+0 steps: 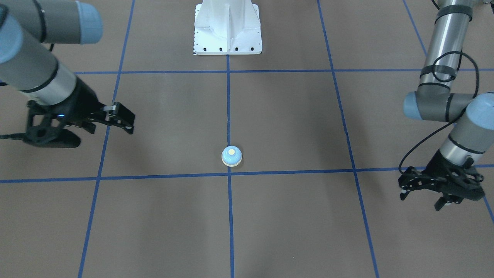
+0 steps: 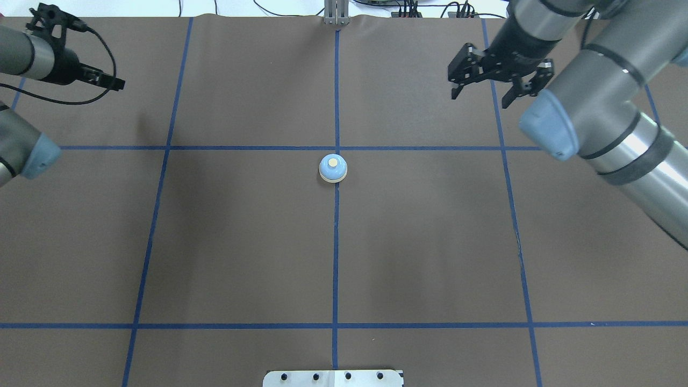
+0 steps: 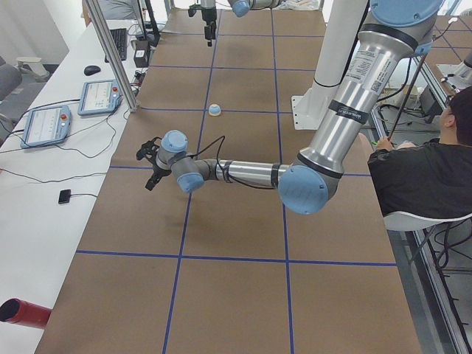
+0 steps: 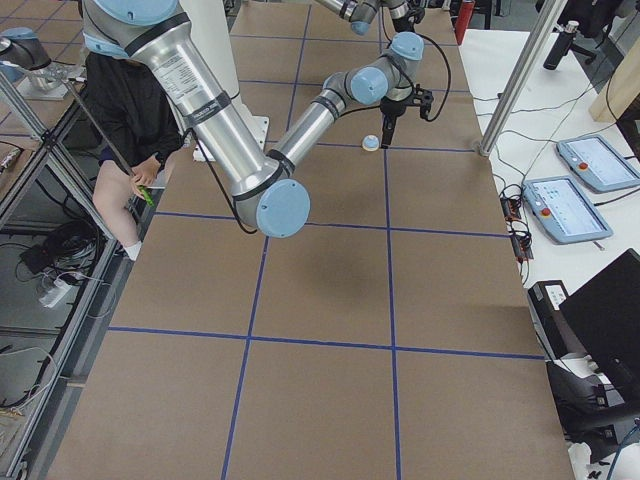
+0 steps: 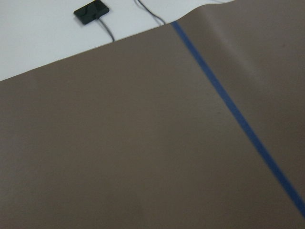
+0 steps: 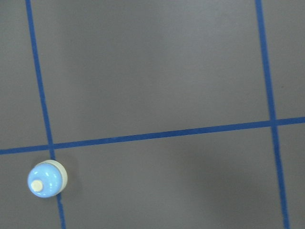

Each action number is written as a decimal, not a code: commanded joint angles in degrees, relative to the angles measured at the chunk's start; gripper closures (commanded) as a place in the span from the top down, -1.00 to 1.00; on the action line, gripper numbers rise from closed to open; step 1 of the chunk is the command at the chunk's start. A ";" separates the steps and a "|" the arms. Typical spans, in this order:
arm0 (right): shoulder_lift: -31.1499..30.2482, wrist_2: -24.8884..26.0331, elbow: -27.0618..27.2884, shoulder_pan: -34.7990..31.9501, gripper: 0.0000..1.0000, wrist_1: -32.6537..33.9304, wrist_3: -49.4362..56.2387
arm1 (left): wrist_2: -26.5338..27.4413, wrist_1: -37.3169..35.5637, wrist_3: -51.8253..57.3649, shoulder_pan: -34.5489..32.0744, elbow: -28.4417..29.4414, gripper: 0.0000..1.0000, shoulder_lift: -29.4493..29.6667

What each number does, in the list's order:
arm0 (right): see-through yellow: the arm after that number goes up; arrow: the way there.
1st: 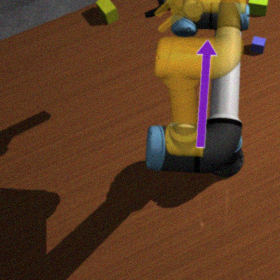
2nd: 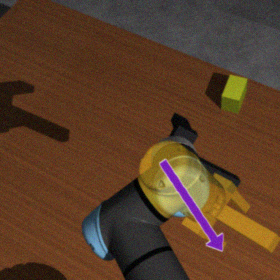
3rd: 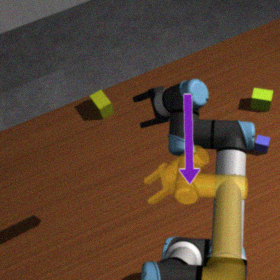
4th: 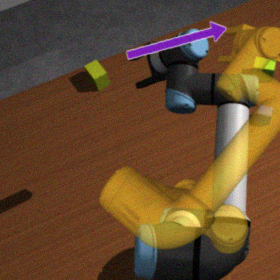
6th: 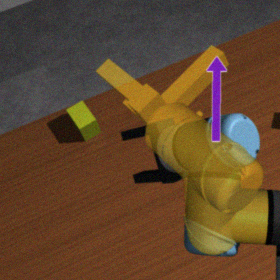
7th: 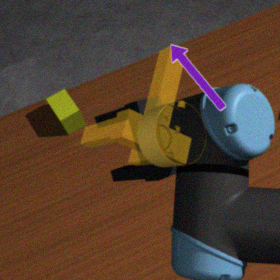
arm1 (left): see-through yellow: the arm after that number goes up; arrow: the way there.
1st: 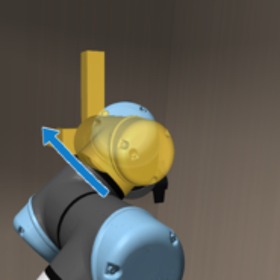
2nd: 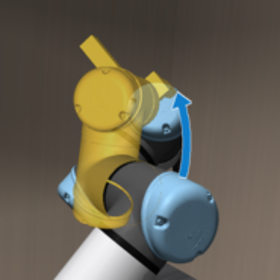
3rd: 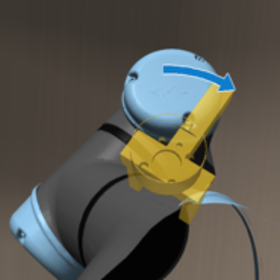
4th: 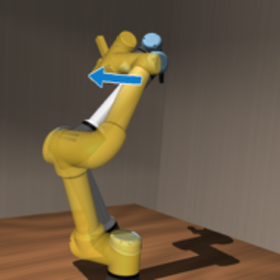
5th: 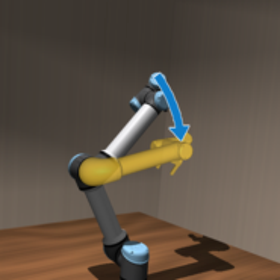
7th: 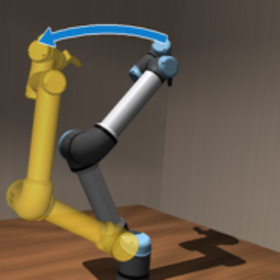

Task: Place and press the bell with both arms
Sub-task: 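Lower the right gripper down onto the top of the bell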

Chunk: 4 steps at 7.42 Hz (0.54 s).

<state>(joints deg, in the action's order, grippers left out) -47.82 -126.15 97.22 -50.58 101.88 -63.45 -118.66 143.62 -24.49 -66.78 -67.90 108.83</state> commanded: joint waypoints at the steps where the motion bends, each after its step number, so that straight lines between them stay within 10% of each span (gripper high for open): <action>1: 8.85 2.57 -12.52 4.52 -0.59 -8.23 -10.61 | -5.60 0.17 3.38 -5.62 -2.84 1.00 -5.63; 2: 10.80 2.92 -15.80 6.27 -1.00 -9.58 -11.78 | -5.70 0.08 5.31 -5.73 -3.81 1.00 -7.56; 4: 16.23 4.68 -22.82 9.18 -1.00 -9.86 -11.53 | -8.67 -0.36 5.33 -7.21 -3.82 1.00 -7.84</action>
<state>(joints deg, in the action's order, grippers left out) -35.20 -122.37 79.28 -43.20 92.62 -74.71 -125.06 143.60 -19.48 -72.83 -71.61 101.48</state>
